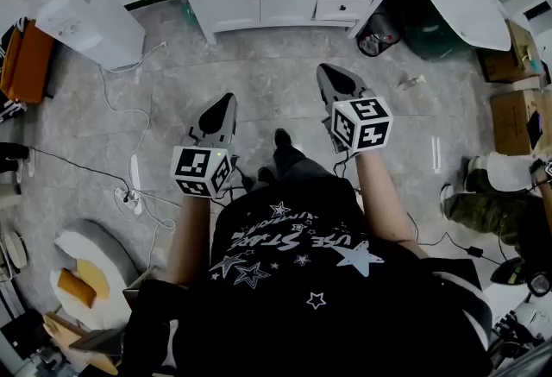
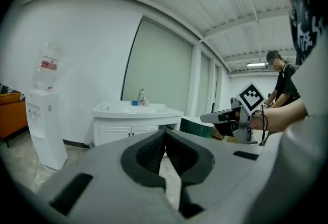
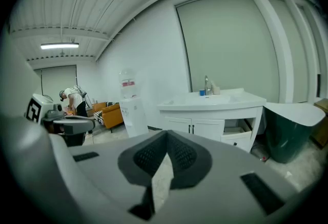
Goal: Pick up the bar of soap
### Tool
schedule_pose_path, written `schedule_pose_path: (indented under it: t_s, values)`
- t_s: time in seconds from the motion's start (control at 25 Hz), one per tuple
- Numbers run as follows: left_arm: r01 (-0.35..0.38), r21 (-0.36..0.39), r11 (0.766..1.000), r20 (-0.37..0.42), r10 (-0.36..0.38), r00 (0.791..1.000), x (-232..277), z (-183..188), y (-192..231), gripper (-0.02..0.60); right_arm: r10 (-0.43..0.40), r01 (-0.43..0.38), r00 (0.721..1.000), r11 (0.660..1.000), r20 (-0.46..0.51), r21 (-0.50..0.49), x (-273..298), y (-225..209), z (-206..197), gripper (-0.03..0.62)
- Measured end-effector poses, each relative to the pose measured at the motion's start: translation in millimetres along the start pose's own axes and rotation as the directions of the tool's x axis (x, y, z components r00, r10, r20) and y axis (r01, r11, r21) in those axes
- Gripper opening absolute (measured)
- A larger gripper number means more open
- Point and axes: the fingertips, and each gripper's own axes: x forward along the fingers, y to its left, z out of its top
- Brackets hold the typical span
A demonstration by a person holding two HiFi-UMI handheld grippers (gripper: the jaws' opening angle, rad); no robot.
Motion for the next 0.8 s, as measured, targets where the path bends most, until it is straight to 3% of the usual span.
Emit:
schedule_pose_path:
  t_s: [0.32,0.44,0.52,0.8]
  values:
    - [-0.001,0.004,1.000,-0.017,0.001,1.000,-8.4,-7.9,10.6,0.009,-0.002,-0.004,0.997,0.997,0.080,0.077,-4.2,2.5,5.3,0.008]
    - [-0.006,0.013,1.000,-0.010,0.006,1.000,-2.3,-3.8,19.3,0.009,0.040,-0.049,0.995,0.993,0.089,0.104,8.3,2.5,8.9,0.156]
    - [-0.017,0.015,1.000,-0.007,0.017,1.000,3.6,-0.8,27.6,0.009,0.051,-0.060,0.996,0.993,0.079,0.105,22.5,-0.6,9.6,0.211]
    - [-0.060,0.002,0.998,-0.015,0.060,0.998,28.7,6.6,73.1,0.009,0.098,-0.102,0.995,0.986,0.035,0.130,88.8,-7.6,20.7,0.316]
